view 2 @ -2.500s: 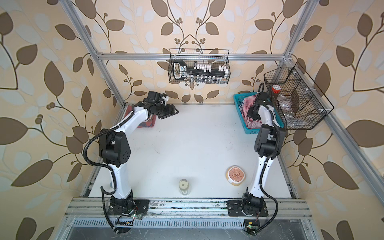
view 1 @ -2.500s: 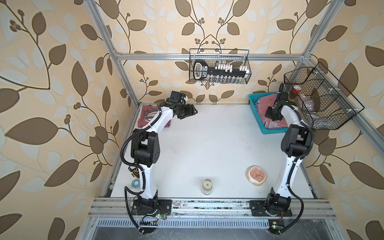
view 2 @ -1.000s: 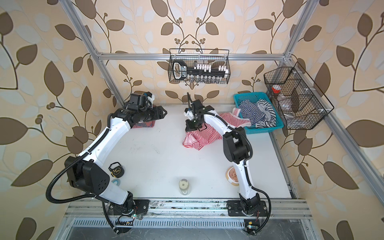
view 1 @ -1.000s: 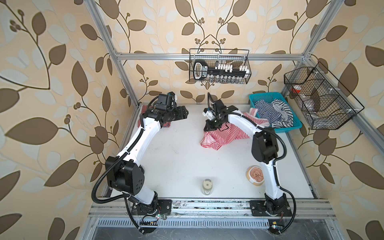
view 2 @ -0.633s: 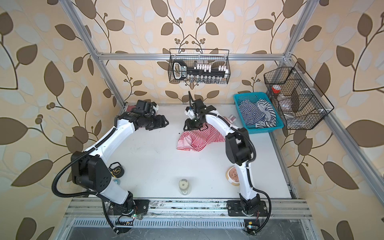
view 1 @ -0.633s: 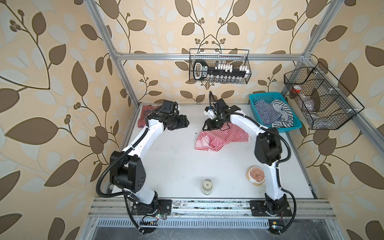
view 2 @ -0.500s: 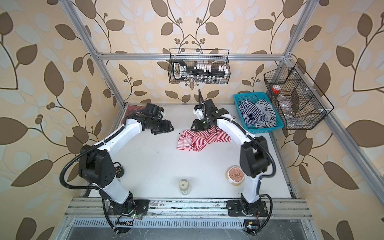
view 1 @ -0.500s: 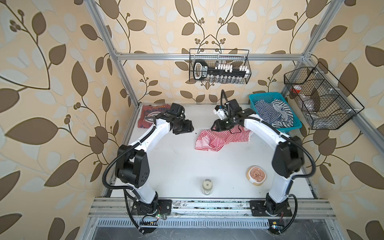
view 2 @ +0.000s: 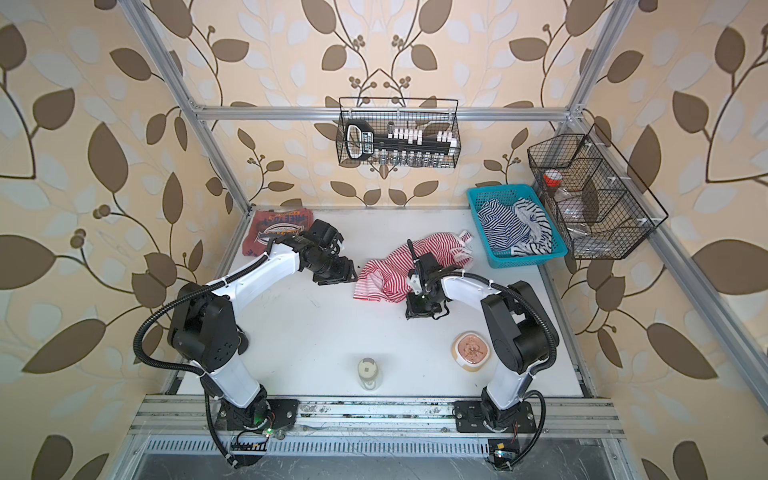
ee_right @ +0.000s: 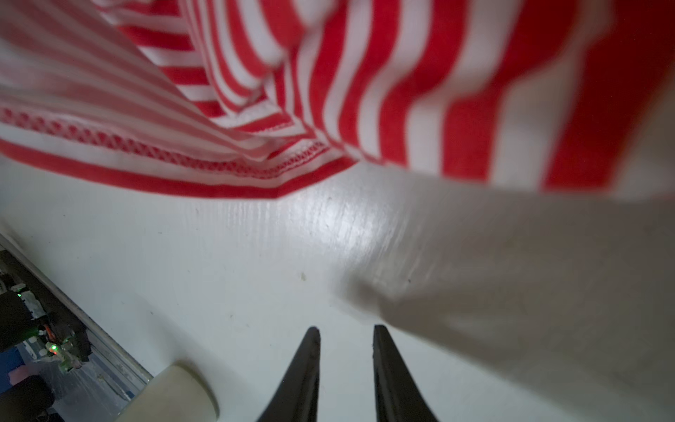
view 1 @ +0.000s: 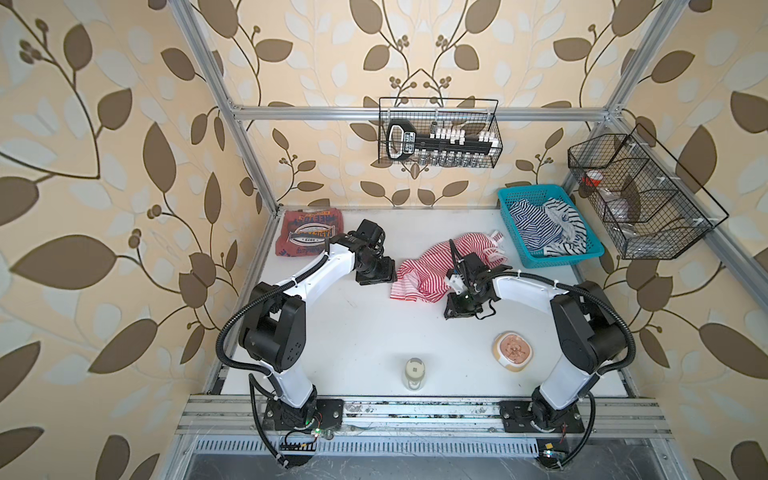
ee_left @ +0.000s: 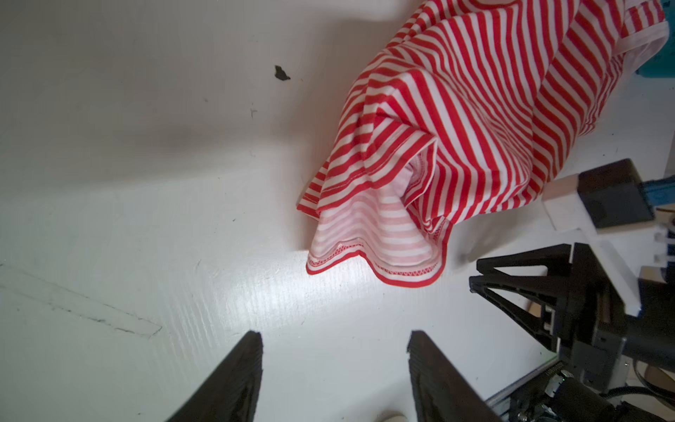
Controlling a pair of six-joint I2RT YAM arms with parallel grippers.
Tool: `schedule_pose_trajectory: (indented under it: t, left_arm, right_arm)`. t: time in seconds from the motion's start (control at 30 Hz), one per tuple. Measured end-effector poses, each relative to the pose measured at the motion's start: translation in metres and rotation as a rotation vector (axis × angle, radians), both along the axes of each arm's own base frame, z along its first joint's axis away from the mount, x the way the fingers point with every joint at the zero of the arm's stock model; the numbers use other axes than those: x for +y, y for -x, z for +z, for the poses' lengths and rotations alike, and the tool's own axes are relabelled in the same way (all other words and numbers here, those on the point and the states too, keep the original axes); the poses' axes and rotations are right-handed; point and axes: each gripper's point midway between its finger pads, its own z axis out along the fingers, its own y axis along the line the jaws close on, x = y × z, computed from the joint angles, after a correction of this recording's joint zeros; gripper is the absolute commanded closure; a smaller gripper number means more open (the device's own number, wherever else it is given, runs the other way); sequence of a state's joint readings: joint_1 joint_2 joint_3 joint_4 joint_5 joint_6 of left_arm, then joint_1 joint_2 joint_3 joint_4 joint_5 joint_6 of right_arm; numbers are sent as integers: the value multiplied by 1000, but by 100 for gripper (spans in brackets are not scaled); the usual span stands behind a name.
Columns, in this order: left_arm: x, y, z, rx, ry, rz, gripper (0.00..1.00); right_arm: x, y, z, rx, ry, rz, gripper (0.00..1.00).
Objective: Fold and stack the tank tops
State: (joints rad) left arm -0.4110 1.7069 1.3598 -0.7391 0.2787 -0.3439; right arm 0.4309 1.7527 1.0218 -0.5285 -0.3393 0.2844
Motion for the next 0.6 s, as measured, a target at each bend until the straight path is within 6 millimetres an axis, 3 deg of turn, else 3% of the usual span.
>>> schedule_pose_trajectory:
  t: [0.3,0.6]
  left_arm:
    - [2,3,-2,13,-8,1,33]
    - [3,5,-2,21,-13,1,33]
  right_arm:
    - [10,-55,12,-105,-46,-49,72]
    - [2,-82,22,-162,-60,-101,72]
